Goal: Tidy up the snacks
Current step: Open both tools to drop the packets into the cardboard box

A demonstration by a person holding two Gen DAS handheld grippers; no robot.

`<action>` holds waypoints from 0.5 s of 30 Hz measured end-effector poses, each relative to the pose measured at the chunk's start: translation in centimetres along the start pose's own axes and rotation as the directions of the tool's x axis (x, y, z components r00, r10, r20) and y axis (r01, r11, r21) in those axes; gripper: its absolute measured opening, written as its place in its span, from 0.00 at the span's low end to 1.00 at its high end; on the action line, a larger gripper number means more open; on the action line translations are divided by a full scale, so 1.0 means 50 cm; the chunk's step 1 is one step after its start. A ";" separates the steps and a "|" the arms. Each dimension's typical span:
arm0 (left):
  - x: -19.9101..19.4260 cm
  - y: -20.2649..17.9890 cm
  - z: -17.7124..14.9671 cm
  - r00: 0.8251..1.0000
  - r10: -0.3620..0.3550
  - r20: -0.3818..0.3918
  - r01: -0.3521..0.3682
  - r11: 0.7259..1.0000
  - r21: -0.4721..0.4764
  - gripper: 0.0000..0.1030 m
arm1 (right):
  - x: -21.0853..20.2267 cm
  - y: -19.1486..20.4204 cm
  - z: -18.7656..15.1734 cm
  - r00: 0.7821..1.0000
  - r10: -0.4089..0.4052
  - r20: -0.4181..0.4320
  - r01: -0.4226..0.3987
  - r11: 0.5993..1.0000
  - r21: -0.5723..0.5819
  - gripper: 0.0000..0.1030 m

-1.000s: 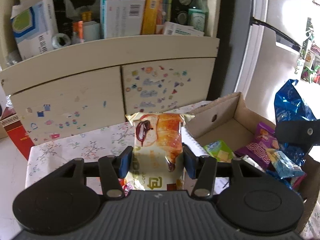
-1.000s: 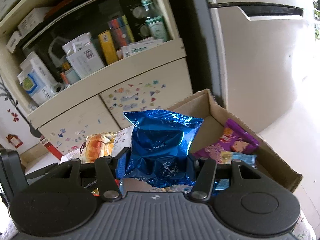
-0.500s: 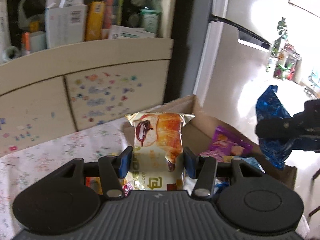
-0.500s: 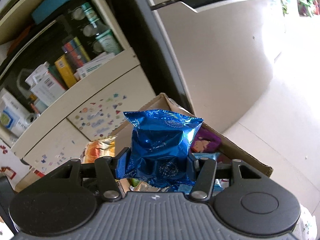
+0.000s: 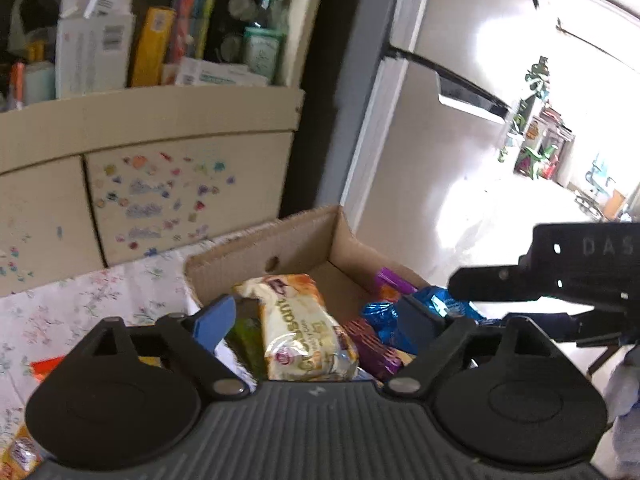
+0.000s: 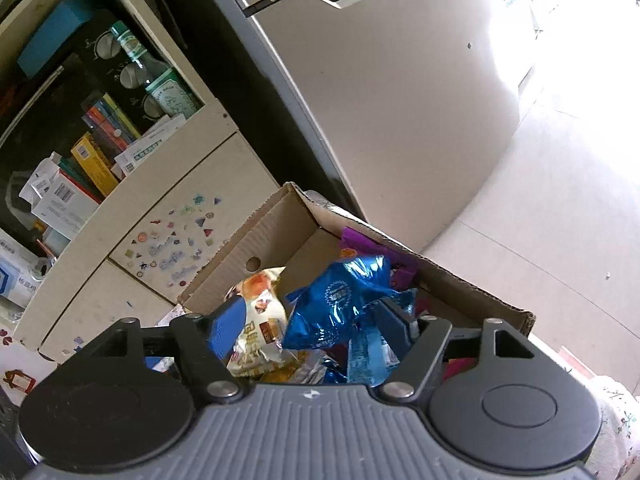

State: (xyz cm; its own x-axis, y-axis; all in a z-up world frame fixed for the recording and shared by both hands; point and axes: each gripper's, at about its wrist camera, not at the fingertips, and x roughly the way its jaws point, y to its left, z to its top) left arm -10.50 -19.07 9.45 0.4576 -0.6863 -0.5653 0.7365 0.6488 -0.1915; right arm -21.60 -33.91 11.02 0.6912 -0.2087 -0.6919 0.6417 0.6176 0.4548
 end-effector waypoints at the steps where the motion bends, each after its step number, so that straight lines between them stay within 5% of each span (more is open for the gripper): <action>1: -0.004 0.007 0.003 1.000 0.009 0.000 -0.009 1.000 -0.008 0.87 | 0.000 0.002 -0.001 1.000 0.003 0.000 -0.003 1.000 -0.002 0.76; 15: -0.060 0.100 0.000 0.990 0.135 -0.043 -0.137 0.989 -0.048 0.89 | 0.019 0.065 -0.023 0.996 0.081 -0.037 -0.084 0.992 -0.093 0.79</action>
State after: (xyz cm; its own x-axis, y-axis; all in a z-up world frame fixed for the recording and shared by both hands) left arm -8.20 -13.76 10.19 0.5314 -0.5777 -0.6196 0.6421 0.7518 -0.1503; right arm -19.23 -31.23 11.21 0.7280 -0.1299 -0.6732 0.5475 0.7011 0.4569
